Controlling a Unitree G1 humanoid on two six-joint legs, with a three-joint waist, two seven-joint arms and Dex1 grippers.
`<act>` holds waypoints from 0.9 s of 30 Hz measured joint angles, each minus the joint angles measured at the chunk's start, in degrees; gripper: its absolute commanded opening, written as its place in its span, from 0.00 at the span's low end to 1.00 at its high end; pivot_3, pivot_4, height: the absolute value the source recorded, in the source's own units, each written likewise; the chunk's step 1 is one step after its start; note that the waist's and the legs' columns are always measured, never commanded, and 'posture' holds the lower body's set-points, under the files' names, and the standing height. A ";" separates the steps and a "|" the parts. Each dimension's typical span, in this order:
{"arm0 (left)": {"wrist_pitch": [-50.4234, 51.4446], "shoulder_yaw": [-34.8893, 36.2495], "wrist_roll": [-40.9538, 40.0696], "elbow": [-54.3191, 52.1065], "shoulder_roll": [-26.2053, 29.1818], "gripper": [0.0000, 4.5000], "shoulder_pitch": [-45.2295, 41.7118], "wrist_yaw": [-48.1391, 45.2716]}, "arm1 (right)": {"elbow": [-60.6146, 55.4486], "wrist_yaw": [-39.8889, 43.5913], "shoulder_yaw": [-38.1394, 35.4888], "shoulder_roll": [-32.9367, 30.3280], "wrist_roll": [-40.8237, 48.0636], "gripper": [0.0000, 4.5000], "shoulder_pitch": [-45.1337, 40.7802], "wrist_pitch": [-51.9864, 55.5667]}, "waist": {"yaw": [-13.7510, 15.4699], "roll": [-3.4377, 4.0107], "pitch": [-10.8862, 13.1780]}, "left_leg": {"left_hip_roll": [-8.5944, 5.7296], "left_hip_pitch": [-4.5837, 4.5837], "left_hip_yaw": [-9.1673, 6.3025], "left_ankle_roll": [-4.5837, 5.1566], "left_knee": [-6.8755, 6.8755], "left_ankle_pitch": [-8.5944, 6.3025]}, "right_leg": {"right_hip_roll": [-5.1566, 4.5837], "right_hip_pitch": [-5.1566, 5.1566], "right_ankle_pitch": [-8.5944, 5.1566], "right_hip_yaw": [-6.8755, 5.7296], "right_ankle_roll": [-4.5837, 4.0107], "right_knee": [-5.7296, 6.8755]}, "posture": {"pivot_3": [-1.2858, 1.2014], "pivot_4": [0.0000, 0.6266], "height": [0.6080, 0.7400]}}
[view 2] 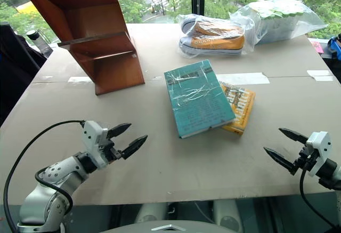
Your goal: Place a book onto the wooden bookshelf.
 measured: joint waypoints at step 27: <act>47.07 -11.26 -22.78 38.99 -8.14 0.88 -44.98 -5.64 | -38.44 -8.19 -13.96 -3.19 21.93 1.00 15.03 21.87 | 0.17 -0.41 0.10 | -0.11 0.02 -0.11 0.02 0.16 0.01 | 0.03 0.32 0.00 -0.21 0.00 -0.04 | 0.52 0.24 0.64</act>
